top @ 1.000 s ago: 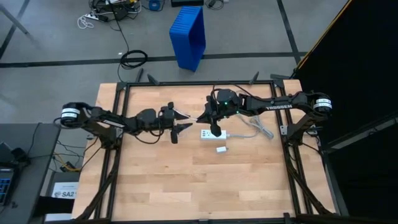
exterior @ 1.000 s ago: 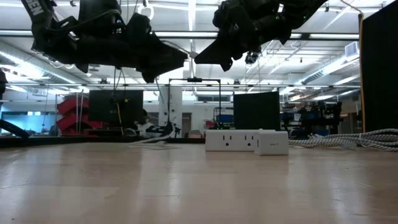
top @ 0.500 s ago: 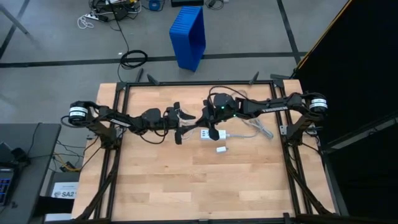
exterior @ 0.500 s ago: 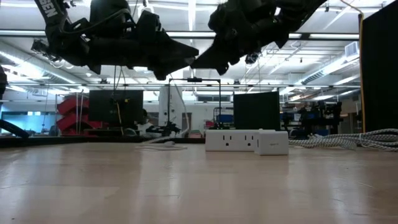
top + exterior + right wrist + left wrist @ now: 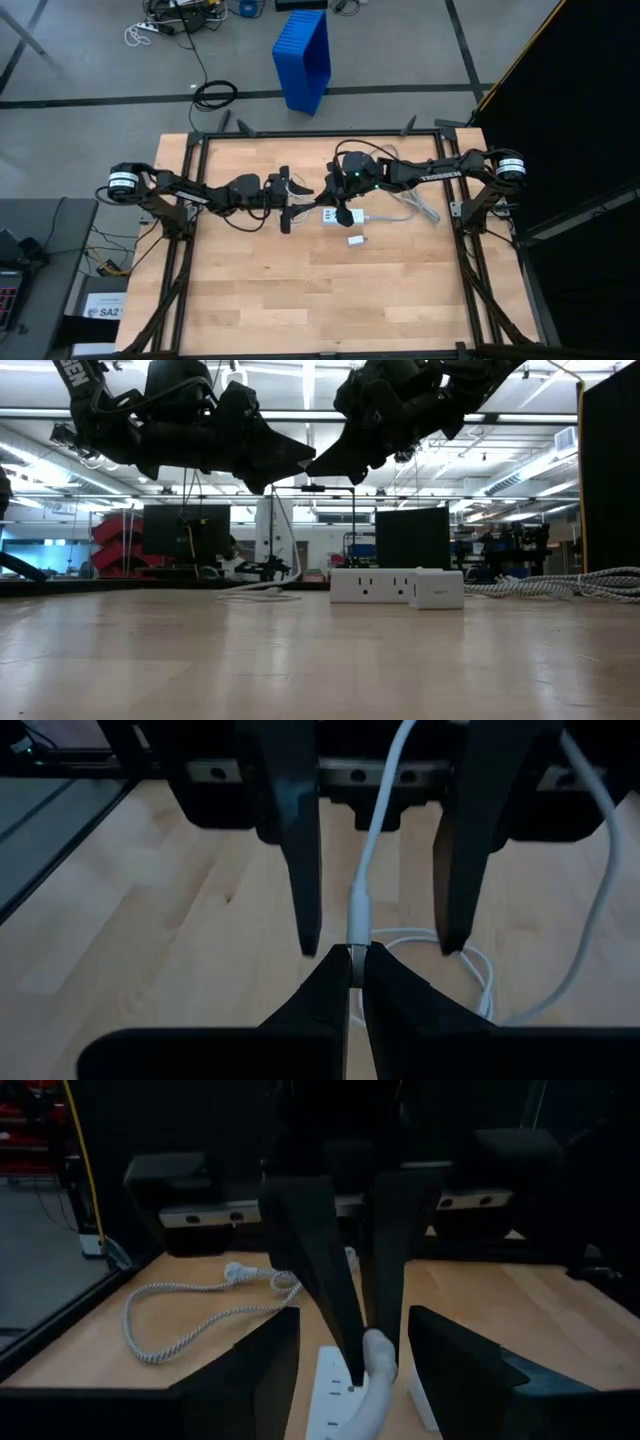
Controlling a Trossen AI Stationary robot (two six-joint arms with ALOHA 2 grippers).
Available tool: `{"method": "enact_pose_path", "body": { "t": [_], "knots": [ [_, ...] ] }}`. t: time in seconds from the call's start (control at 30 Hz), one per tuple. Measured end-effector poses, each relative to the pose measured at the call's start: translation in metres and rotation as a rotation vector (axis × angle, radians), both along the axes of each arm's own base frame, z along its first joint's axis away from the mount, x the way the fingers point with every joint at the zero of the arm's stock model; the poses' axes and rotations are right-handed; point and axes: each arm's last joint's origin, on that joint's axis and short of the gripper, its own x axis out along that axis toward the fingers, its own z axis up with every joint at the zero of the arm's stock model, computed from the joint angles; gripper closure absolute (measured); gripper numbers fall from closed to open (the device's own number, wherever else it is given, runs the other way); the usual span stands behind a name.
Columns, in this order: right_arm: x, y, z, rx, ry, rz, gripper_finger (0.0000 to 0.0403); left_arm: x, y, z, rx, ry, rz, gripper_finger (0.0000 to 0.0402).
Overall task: Insert USB
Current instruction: Insert the white charger cable into the white charger adapter
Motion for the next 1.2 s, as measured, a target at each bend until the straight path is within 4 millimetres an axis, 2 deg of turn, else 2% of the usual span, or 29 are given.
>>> {"method": "enact_pose_path", "body": {
  "t": [0.17, 0.37, 0.47, 0.77, 1.2],
  "knots": [
    [0.001, 0.000, 0.002, -0.005, -0.044, 0.023, 0.0403, -0.006, -0.001, 0.004, 0.029, -0.064, 0.000, 0.0230],
    [-0.005, 0.000, -0.009, 0.027, -0.159, 0.030, 0.0403, -0.031, 0.000, -0.006, 0.016, -0.185, 0.018, 0.0230],
    [-0.006, -0.003, -0.013, 0.033, -0.196, 0.015, 0.0403, -0.038, 0.001, -0.011, -0.018, -0.196, 0.033, 0.0230],
    [-0.004, -0.004, -0.013, 0.031, -0.251, 0.002, 0.0403, -0.026, 0.001, -0.001, -0.026, -0.199, 0.018, 0.0230],
    [-0.004, -0.004, -0.011, 0.025, -0.275, 0.001, 0.0403, -0.020, 0.000, 0.004, -0.010, -0.194, 0.006, 0.0230]
  ]
}}
